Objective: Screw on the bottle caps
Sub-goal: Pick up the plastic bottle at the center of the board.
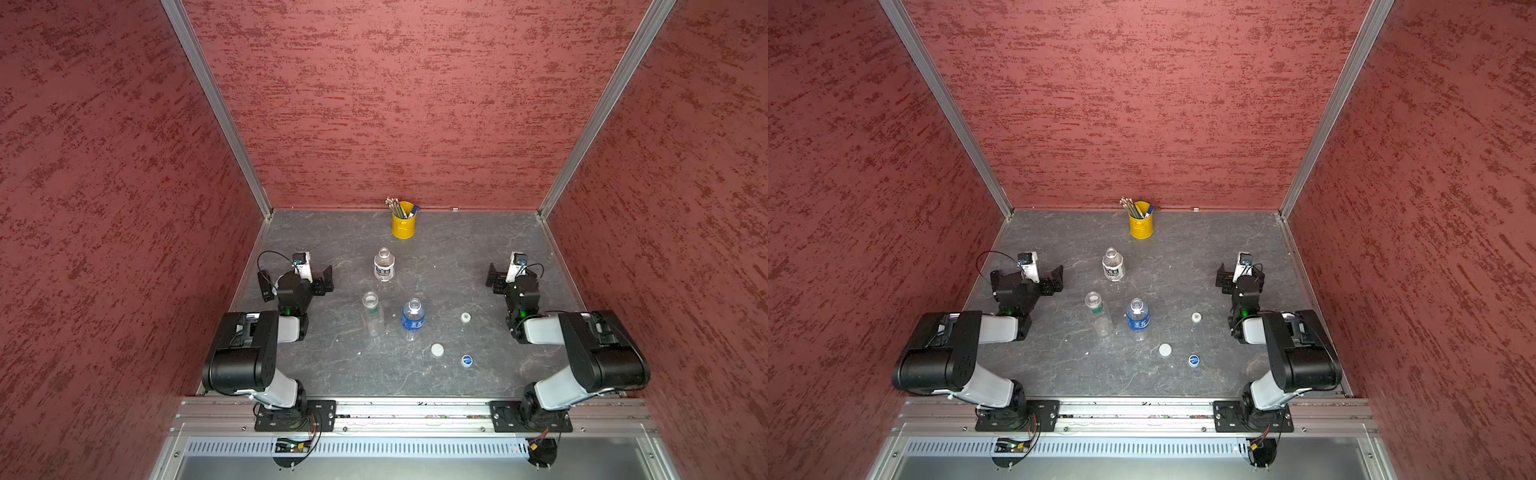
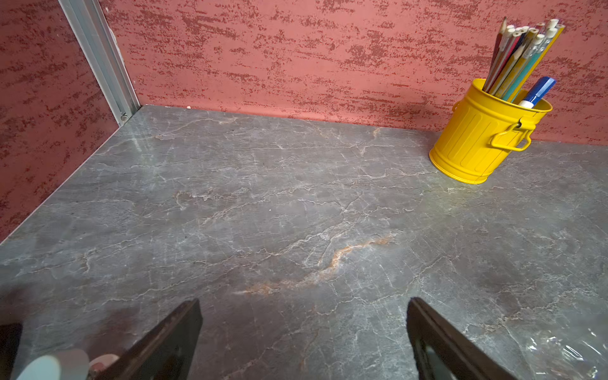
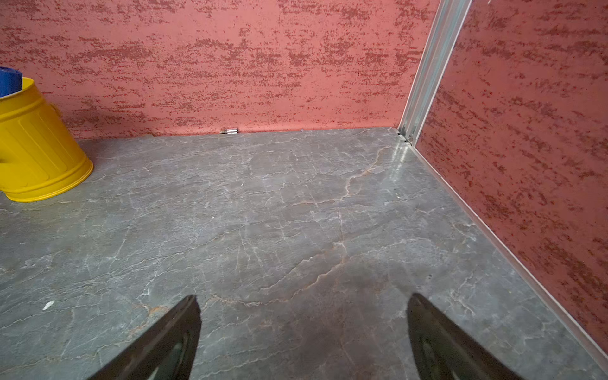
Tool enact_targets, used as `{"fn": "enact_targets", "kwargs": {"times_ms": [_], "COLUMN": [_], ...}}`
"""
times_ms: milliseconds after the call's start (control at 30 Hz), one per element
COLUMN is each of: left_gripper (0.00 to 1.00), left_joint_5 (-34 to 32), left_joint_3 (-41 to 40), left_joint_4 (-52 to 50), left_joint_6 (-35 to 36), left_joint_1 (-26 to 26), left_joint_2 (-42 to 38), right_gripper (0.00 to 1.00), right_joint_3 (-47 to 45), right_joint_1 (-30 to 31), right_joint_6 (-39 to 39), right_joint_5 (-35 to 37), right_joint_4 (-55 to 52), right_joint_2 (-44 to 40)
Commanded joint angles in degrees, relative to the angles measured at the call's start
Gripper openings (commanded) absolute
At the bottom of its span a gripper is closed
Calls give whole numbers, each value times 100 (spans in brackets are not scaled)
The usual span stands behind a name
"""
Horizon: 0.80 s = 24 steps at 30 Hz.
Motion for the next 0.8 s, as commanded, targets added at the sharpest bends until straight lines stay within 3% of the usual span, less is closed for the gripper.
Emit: {"fn": "enact_targets", "kwargs": {"times_ms": [0, 667, 767], "left_gripper": [100, 100, 100], "left_joint_5": [65, 116, 14], "left_joint_3": [61, 41, 35], "left_joint_4": [100, 125, -206], "left_joint_6": [54, 50, 51], "left_joint_1": [28, 40, 23], "left_joint_2": [-12, -26, -468], "right_gripper": [99, 99, 99], "right_joint_3": [7, -20, 128], "right_joint_1": [-29, -22, -20], "right_joint_6": [42, 45, -13], "right_joint_5": [-47, -46, -152], "right_joint_4": [-8, 34, -600], "right_joint_2": [-43, -61, -623]}}
